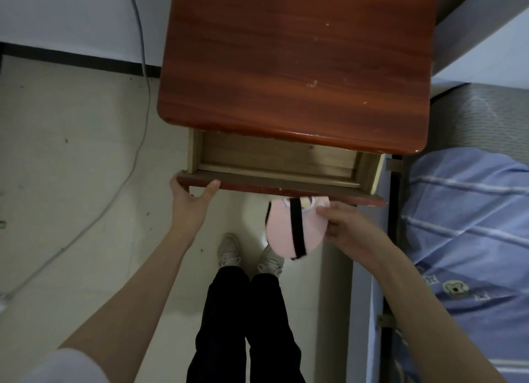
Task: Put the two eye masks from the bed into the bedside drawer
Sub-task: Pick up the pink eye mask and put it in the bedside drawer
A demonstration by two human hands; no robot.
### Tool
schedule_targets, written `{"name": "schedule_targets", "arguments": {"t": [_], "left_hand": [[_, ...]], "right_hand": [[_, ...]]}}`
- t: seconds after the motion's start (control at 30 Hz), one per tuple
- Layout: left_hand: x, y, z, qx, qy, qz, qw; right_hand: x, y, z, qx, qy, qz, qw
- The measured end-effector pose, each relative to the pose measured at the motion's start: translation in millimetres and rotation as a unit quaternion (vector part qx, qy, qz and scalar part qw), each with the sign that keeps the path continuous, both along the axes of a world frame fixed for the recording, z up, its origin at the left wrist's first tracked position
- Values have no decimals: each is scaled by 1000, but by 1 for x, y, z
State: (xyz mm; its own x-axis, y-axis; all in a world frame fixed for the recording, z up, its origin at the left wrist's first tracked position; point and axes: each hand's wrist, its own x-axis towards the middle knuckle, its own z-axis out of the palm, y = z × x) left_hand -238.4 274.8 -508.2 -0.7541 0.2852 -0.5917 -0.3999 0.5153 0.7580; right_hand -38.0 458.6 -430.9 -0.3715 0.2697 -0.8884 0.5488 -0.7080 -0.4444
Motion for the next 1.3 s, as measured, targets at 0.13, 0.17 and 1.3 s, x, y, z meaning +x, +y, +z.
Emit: {"name": "schedule_targets", "arguments": {"t": [0.13,0.17,1.3], "left_hand": [[-1,-3,2,16,-4,-7,1000],[-1,-5,3,19,-7,-12,1000],[-28,-24,63,-222,19,-374,900]], "right_hand": [[-55,2,0,-37,45,-77,995],[-69,1,-3,-41,47,-99,993],[-124,-34,-1,244,-97,90,961]]}}
